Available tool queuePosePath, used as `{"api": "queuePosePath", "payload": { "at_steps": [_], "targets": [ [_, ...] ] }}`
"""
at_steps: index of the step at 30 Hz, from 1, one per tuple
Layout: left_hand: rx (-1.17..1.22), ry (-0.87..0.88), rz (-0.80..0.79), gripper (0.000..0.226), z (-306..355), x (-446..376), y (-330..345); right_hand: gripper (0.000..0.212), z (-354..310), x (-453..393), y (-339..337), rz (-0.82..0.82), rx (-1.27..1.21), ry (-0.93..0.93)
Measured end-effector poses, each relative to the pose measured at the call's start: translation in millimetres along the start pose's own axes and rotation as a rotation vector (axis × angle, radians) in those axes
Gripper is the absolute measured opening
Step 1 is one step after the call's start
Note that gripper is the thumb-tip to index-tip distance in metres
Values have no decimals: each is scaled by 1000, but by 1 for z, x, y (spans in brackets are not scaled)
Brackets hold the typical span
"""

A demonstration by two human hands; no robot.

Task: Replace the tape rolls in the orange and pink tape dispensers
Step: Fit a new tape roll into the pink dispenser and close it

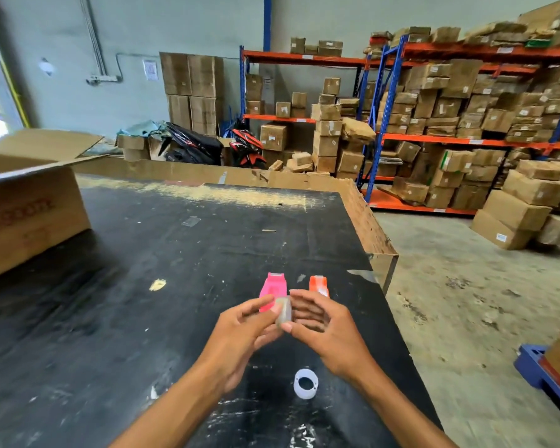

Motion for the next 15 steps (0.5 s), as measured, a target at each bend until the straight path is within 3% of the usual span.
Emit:
{"api": "queuePosePath", "payload": {
  "at_steps": [4, 7, 13, 15],
  "targets": [
    [-191, 111, 37, 26, 17, 8, -9, 38, -2, -8, 1, -23, -35, 56],
    [-395, 174, 51, 28, 28, 10, -7, 15, -10, -17, 7, -76, 35, 77],
    [-566, 272, 2, 20, 47, 8, 0, 8, -27, -33, 6, -88, 66, 37],
    [-636, 299, 30, 32, 51, 1, -3, 13, -26, -38, 8, -76, 56, 70]
  ]
}}
Point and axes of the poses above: each hand's wrist, its own x-axis away from the middle knuckle, its own y-axis out of the palm, z = x × y, the point moved 9 cm from there along -x, towards the middle knuckle, and after that the axes turned 10 degrees about -z, right-handed, at the moved point
